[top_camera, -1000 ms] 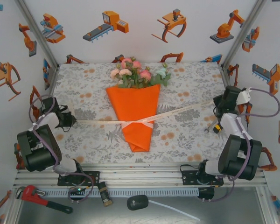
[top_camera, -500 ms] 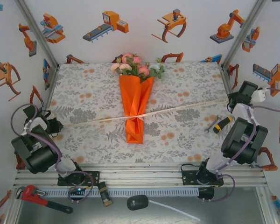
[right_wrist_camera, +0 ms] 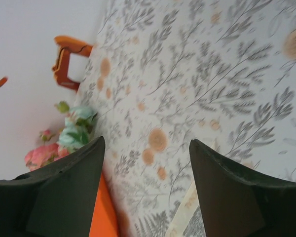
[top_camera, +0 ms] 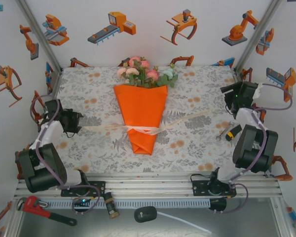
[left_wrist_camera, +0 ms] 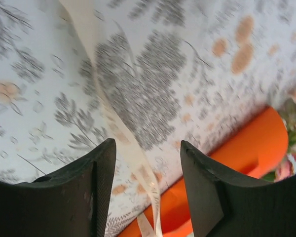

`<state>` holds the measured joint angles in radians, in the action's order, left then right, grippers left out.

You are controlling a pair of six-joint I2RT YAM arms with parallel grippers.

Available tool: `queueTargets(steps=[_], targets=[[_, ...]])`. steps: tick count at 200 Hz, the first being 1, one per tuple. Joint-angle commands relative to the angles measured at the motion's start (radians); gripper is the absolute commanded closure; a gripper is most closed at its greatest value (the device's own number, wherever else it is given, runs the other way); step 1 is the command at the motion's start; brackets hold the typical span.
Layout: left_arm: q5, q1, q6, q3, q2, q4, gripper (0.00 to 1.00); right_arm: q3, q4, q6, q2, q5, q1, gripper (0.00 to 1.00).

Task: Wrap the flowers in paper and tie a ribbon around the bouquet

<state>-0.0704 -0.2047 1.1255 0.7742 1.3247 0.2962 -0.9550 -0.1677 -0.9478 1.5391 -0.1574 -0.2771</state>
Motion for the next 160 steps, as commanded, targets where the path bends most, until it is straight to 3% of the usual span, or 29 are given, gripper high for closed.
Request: queueTargets(steps=[1, 29, 49, 63, 74, 90, 104, 124, 135, 160], targets=[[0.016, 0.121, -0.014, 0.024, -0.094, 0.083, 0.46, 0.062, 0.043, 0.002, -0.143, -0.045, 0.101, 0.42], [0.043, 0.297, 0.136, -0.049, -0.135, 0.123, 0.43, 0.147, 0.254, -0.14, -0.276, 0.075, 0.335, 0.43], [0.053, 0.398, 0.239, -0.107, -0.126, 0.069, 0.41, 0.179, 0.353, -0.287, -0.275, 0.117, 0.509, 0.42], [0.084, 0.456, 0.249, -0.109, -0.106, 0.045, 0.4, 0.205, 0.347, -0.363, -0.244, 0.125, 0.634, 0.42], [0.103, 0.485, 0.193, -0.093, -0.082, 0.021, 0.41, 0.221, 0.261, -0.326, -0.203, 0.105, 0.711, 0.43], [0.146, 0.516, 0.017, -0.044, -0.051, 0.01, 0.44, 0.238, 0.078, -0.083, -0.137, -0.036, 0.742, 0.45], [0.122, 0.531, -0.217, -0.016, -0.026, -0.051, 0.48, 0.241, -0.093, 0.314, -0.099, -0.299, 0.743, 0.46], [0.089, 0.537, -0.47, 0.035, -0.006, -0.047, 0.48, 0.152, 0.077, 0.75, -0.066, -0.441, 0.742, 0.47], [0.071, 0.537, -0.574, 0.037, -0.014, -0.059, 0.47, 0.098, 0.193, 0.938, -0.056, -0.428, 0.745, 0.46], [0.056, 0.538, -0.674, 0.039, -0.036, -0.065, 0.44, 0.007, 0.336, 1.283, -0.026, -0.481, 0.764, 0.45]])
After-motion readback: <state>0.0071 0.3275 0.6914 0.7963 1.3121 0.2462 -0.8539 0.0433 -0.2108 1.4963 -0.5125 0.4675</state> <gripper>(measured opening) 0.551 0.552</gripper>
